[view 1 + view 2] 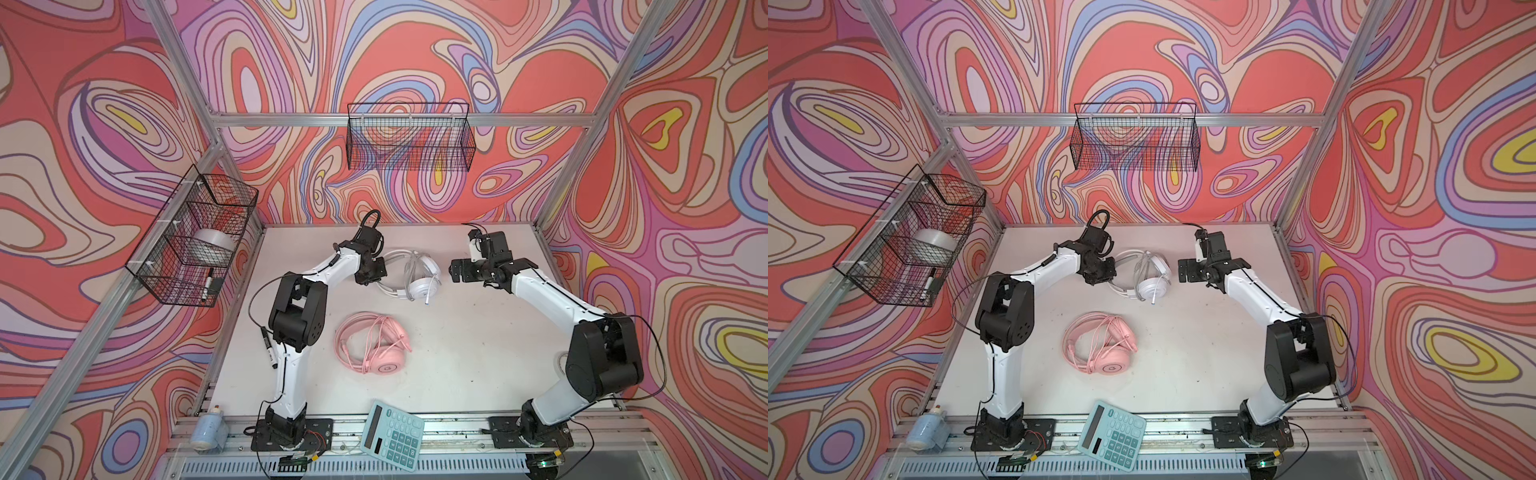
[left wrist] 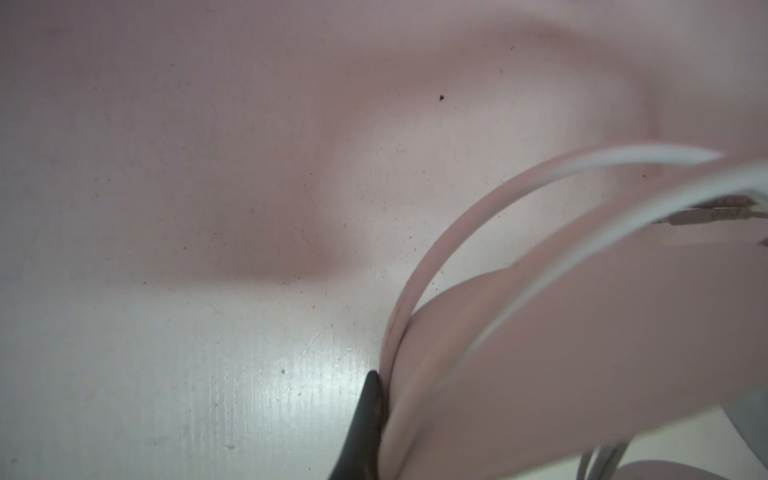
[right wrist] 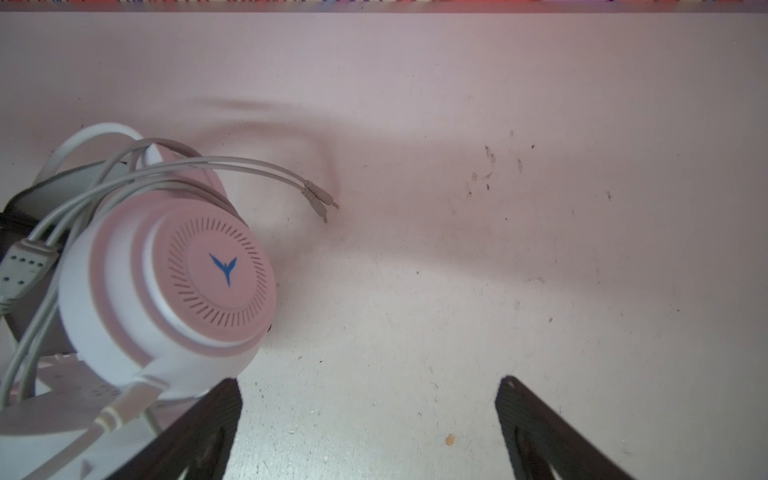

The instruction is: Wrap the headphones

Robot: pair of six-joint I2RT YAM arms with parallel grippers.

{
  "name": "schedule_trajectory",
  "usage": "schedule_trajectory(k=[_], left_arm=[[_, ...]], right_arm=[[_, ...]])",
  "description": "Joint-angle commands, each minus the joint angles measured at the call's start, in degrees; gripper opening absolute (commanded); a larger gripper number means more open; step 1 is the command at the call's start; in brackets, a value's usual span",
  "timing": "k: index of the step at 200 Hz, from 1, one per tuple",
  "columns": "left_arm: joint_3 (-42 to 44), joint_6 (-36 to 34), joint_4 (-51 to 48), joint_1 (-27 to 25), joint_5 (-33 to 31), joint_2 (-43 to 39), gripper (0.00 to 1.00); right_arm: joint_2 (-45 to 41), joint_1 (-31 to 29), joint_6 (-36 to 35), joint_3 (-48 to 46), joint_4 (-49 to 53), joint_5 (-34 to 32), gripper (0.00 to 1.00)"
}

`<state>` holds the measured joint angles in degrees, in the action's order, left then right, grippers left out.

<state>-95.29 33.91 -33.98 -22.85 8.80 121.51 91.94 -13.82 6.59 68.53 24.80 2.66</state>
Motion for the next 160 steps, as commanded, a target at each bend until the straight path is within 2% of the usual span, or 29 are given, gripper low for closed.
schedule_trajectory(k=[1,52,83,138,160], left_arm=[[-2.02,1.35,1.64,-0.25,1.75,2.03,0.0],[-3.22,0.11,0.59,-0.01,0.76,4.31,0.06],[-3.24,0.19,-0.19,0.1,0.6,4.95,0.19],[-2.87,1.17,-2.09,0.4,0.62,5.6,0.29],[-2.48,1.81,-2.28,0.46,0.83,5.58,0.38]], right_arm=[[-1.06,0.2,0.36,-0.77,-1.34,-0.46,0.98],[-0.94,0.2,0.62,-2.01,-2.3,-0.62,0.98],[-0.9,0.2,0.53,-2.83,-2.38,-0.46,0.98],[-0.59,0.2,0.62,-2.79,-2.39,-0.05,0.98],[-0.62,0.16,0.29,-2.22,-1.88,-0.18,0.98]])
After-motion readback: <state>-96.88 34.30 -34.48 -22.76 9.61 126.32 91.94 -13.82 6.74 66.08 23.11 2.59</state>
